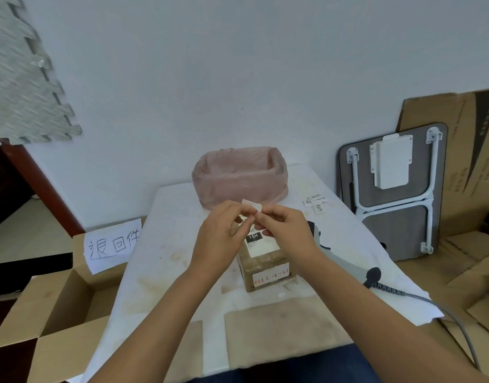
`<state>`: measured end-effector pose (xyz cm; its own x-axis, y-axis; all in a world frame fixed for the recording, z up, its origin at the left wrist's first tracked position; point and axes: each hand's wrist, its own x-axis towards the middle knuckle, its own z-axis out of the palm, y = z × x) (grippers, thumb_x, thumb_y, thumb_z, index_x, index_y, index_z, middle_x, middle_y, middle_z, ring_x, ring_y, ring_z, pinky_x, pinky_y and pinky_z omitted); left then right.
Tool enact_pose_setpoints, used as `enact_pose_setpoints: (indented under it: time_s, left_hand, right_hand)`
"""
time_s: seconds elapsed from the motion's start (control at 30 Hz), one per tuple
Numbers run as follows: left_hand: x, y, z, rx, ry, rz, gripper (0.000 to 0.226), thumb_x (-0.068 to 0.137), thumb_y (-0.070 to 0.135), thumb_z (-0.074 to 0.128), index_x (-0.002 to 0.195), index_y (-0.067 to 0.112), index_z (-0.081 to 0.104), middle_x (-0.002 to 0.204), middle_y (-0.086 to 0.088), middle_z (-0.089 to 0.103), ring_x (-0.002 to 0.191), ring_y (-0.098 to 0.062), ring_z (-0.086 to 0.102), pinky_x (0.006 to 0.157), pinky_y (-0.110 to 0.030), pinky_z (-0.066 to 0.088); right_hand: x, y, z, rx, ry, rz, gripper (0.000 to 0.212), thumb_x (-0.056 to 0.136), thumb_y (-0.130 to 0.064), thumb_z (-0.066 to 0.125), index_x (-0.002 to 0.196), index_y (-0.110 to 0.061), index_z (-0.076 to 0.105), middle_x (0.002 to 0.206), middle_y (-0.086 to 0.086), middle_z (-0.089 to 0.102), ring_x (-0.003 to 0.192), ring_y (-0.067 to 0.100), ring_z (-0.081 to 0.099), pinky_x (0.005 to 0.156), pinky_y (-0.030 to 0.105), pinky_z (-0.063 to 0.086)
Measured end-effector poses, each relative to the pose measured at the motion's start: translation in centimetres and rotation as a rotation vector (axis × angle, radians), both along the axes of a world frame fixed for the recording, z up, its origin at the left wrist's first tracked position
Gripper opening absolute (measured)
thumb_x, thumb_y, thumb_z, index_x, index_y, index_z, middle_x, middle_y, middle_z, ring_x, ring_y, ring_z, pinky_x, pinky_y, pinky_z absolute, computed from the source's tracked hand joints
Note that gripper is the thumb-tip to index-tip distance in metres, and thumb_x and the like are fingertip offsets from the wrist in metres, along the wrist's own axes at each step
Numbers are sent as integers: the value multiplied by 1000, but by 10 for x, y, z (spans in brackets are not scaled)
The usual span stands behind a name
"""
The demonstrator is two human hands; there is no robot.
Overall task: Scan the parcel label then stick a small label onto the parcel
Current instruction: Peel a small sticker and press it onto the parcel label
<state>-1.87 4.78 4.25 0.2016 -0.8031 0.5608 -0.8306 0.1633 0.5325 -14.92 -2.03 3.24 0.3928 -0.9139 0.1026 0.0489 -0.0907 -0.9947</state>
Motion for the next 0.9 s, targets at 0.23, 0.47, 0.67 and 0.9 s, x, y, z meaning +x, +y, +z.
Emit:
enact_pose_setpoints:
  time_s: [0.23,0.47,0.67,0.9]
  left_hand:
    - [-4,-5,0,-14,-37,1,14,90,19,69,102,20,75,97,7,71,82,-9,62,77,-30,53]
    - [-8,-6,3,9,-7,-4,15,90,20,68,103,21,76,101,8,72,87,-10,62,81,-24,49]
    - [-13,-4,2,139,484,-1,14,89,23,69,96,31,78,95,14,76,89,-5,68,81,-19,54]
    - [-13,-3,-5,141,648,26,9,86,24,73,93,27,78,90,10,78,89,-5,70,83,-22,54]
  right_hand:
    - [-6,5,1,29,-37,-13,17,87,-8,65,94,-20,75,91,8,76,85,16,71,72,20,53]
    - [-7,6,3,65,-70,-26,8,87,-6,65,86,-14,68,83,9,73,80,13,69,61,13,50]
    - [-7,4,-1,-195,160,-145,7,84,-13,65,81,-18,70,81,-7,72,75,0,65,67,9,49]
    - [-7,3,-2,-166,125,-116,5,85,-14,66,86,-15,71,84,0,73,84,11,69,71,23,57]
